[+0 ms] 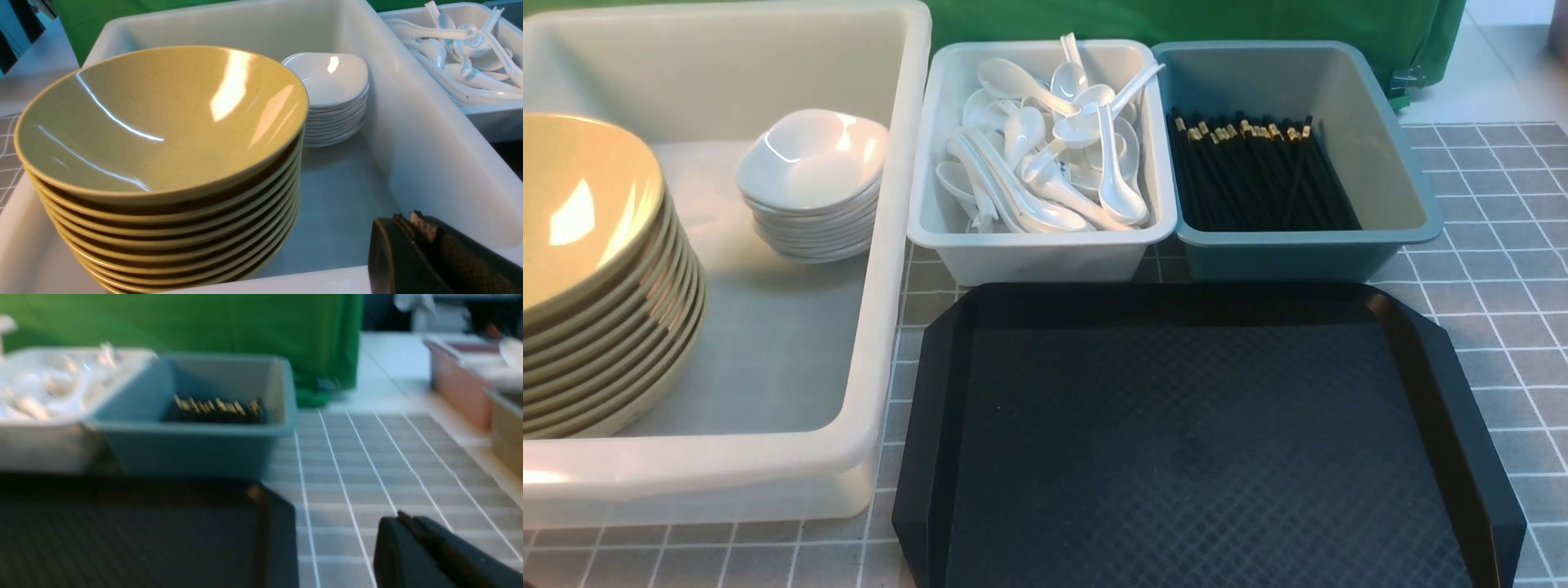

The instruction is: On grey table put chopsticks spoon bowls plates into blue grey white boxes.

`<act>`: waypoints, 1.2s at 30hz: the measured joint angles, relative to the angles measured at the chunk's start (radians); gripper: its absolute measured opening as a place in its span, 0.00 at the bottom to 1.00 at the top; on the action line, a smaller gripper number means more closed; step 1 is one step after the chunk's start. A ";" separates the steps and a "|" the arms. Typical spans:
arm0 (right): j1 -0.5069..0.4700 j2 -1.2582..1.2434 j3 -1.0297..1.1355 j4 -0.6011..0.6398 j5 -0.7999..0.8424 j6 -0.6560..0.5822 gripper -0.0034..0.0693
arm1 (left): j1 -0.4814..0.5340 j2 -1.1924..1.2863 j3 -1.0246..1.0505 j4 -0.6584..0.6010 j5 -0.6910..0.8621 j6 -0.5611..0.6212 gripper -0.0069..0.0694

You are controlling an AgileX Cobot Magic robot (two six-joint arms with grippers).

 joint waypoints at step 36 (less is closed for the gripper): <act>-0.014 -0.026 0.000 -0.016 0.182 0.001 0.09 | 0.000 -0.013 0.033 -0.001 -0.010 -0.005 0.08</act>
